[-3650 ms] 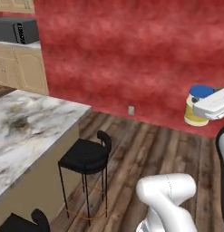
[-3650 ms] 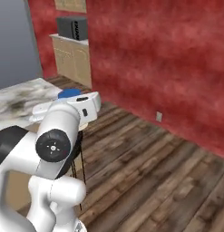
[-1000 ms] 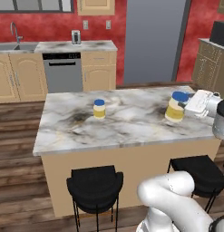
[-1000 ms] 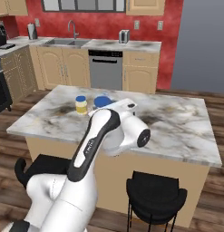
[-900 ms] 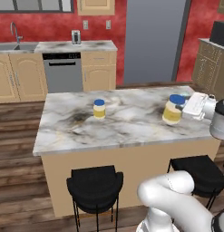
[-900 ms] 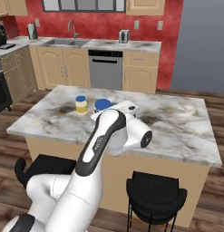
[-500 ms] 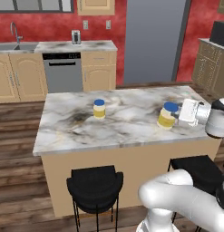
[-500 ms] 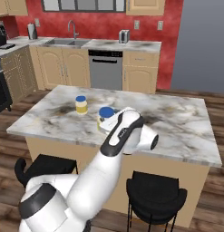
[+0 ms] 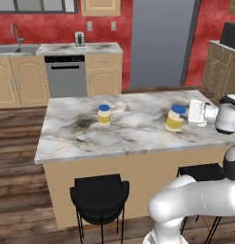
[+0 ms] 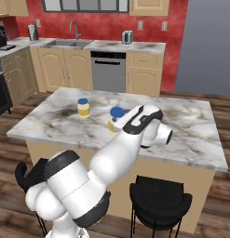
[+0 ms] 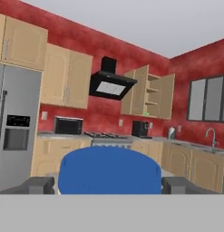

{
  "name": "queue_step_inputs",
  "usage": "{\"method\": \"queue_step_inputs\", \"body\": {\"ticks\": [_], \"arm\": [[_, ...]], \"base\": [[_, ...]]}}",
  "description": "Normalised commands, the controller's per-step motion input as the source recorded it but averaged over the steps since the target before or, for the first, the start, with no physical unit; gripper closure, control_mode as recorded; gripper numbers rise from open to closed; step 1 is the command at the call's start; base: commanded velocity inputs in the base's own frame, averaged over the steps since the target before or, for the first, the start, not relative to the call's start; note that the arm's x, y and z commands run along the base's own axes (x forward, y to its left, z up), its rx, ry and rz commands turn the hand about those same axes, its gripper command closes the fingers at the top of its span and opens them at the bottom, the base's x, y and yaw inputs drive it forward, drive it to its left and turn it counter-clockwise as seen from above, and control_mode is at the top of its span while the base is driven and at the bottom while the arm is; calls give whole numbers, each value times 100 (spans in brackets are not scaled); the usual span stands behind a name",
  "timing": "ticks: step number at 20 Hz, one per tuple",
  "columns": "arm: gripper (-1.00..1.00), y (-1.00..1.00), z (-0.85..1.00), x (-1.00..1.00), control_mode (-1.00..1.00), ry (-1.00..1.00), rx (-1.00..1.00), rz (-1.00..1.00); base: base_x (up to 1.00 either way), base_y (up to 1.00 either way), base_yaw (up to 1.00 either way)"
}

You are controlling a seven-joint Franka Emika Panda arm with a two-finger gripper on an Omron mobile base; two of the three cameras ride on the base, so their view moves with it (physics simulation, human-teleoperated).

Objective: The dining table condiment station is running low on mayonnaise. Refill the condiment station by opening the cabinet and taking the mayonnaise from the cabinet and placing it on the dining table.

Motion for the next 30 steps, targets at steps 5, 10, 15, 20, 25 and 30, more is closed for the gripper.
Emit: {"method": "queue_step_inputs", "body": {"ticks": [5, 10, 15, 20, 25, 30], "arm": [[100, 0, -39, 56, -100, 0, -1, 0], [100, 4, -50, 56, -100, 0, -4, -2], [100, 1, -24, 61, -100, 5, -3, 0], [100, 0, -36, 59, -100, 4, -1, 0], [100, 0, -53, 50, -100, 3, -2, 0], [100, 1, -37, 11, -100, -1, -2, 0]], "base": [[0, 0, 0], [0, 0, 0], [0, 0, 0], [0, 0, 0], [0, 0, 0], [0, 0, 0]]}}
